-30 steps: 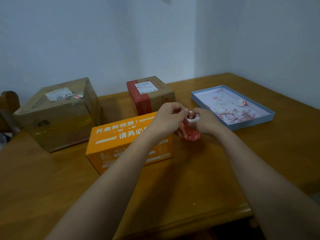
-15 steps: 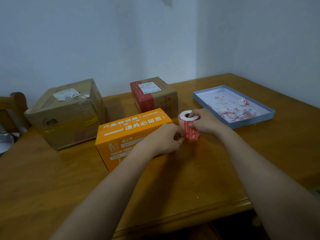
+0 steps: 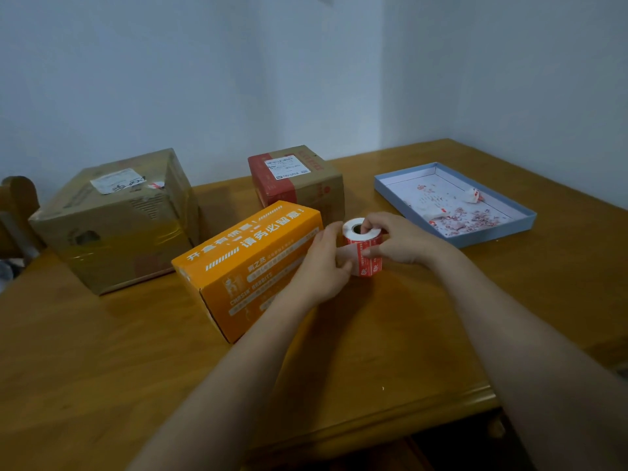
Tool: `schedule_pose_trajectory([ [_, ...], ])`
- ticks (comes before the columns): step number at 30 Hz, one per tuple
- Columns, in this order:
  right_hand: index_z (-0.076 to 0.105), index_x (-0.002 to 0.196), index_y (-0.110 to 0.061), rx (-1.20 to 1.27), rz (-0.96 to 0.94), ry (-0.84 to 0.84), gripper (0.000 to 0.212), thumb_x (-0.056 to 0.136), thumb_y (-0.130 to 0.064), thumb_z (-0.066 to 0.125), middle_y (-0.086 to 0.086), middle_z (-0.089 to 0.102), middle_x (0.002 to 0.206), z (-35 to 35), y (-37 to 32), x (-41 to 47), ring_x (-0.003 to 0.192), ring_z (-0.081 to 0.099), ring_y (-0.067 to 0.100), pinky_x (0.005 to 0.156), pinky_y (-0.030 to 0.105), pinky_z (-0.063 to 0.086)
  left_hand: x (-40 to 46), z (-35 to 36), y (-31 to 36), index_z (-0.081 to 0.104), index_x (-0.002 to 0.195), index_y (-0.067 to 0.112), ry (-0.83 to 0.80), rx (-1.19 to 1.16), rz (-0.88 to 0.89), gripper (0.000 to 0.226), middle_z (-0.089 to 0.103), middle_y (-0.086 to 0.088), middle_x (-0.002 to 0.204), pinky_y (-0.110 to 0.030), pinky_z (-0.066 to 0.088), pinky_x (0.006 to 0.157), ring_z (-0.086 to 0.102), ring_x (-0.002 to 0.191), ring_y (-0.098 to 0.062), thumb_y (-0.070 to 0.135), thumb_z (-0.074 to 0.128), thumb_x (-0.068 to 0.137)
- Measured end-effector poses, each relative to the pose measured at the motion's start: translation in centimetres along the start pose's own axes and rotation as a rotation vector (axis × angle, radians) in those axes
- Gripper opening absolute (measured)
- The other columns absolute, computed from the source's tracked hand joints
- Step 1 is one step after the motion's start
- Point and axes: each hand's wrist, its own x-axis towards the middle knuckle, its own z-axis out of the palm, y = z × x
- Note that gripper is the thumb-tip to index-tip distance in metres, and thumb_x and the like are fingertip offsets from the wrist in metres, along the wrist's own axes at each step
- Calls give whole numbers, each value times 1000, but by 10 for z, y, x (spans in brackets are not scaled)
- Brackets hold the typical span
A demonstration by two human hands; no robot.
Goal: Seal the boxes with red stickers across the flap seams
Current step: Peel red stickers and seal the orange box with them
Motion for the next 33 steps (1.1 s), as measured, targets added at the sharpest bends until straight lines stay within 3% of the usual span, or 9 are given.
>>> schedule_pose_trajectory([
  [5,56,96,-28,70,-32,-55,29,81,-12,74,-5,55,108,-4,1,1,97,54,16,71,23,44,9,-1,7,25,152,23,-11,-109,63,71,33,-1,155,-34,36,108,33,141,-20,19,64,92],
  [8,49,112,-34,195,-15,-14,50,77,-15,80,-3,56,117,-2,6,-2,106,57,17,83,35,55,15,-3,7,34,149,20,2,-87,53,67,37,-2,152,-34,36,107,35,138,-20,19,66,91],
  [12,38,134,-32,233,89,20,78,71,-23,85,-3,52,119,1,14,-7,108,56,17,85,34,54,20,-2,6,46,143,17,-3,-48,57,55,40,-1,142,-40,47,103,40,131,-22,13,65,91],
  [16,34,142,-27,236,193,-72,92,68,-14,86,-2,51,126,8,19,-10,118,52,18,100,41,47,20,-2,6,52,137,18,39,-64,64,49,45,0,134,-38,49,98,44,124,-20,11,65,90],
  [20,39,140,-24,210,169,-9,80,74,-13,81,-2,53,131,19,18,-9,113,48,12,91,29,42,18,0,6,53,118,24,95,-28,81,32,48,-1,131,-33,52,88,47,118,-20,15,65,90],
  [25,41,141,-25,229,200,104,75,78,-7,77,3,53,133,22,16,-7,121,51,21,93,36,50,18,4,3,53,113,25,132,-13,61,25,42,0,124,-21,42,74,44,108,-16,20,64,92],
  [27,44,138,-22,261,245,148,69,78,-8,77,3,54,128,21,14,-8,117,54,21,88,33,50,17,6,3,53,114,26,143,-19,52,25,38,3,119,-19,40,73,40,104,-13,20,63,92],
  [33,60,103,-13,381,285,295,24,83,-14,74,5,63,104,22,12,-14,92,64,20,78,33,58,18,8,5,56,116,24,161,-5,45,24,34,4,113,-21,41,76,43,102,-13,18,61,94],
])
